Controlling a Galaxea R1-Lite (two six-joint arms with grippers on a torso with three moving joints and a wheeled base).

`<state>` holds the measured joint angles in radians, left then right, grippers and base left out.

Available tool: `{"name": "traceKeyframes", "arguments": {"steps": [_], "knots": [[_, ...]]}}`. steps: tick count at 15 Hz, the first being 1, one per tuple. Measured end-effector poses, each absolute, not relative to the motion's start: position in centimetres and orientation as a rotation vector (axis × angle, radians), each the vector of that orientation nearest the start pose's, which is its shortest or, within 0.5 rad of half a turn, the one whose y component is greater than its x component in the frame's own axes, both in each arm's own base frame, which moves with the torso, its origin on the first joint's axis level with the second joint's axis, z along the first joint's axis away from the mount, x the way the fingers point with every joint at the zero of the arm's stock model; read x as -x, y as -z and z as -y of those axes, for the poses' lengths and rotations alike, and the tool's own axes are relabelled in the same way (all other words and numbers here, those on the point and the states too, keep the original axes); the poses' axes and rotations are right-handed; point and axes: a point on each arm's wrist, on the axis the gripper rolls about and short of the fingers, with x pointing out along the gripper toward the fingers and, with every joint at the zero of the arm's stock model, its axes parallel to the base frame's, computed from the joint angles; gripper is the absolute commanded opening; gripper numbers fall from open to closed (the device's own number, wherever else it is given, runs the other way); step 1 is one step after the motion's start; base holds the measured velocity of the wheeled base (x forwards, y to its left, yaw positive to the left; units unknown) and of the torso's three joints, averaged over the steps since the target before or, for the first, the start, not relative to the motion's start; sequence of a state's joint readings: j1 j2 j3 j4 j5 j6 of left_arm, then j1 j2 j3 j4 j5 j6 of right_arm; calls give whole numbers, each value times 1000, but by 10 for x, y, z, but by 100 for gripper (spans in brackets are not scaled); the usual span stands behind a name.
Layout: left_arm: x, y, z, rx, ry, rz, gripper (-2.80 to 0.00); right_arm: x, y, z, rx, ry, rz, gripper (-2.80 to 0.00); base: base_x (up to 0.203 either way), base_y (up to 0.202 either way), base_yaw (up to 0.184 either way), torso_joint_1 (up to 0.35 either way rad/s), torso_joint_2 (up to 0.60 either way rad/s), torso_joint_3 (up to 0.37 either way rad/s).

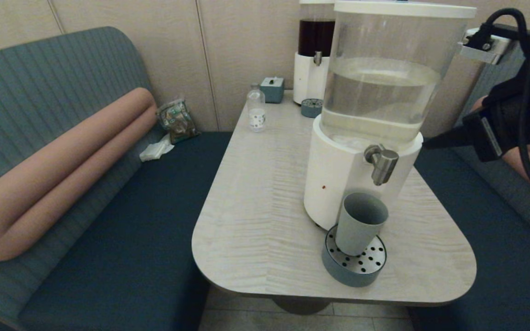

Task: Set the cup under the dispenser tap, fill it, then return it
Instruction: Turn on the faucet

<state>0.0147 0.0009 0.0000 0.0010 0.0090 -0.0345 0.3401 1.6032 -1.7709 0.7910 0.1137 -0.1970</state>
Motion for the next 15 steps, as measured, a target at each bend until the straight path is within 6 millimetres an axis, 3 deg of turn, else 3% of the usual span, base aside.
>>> {"name": "traceKeyframes", "arguments": {"steps": [6, 15], "knots": [[23, -75, 0, 34, -24, -1, -280, -265, -335, -114, 287, -398, -609, -280, 0, 0, 0, 0, 0, 0], [23, -75, 0, 35, -24, -1, -280, -265, -331, -137, 289, -436, -644, -280, 0, 0, 0, 0, 0, 0]]}}
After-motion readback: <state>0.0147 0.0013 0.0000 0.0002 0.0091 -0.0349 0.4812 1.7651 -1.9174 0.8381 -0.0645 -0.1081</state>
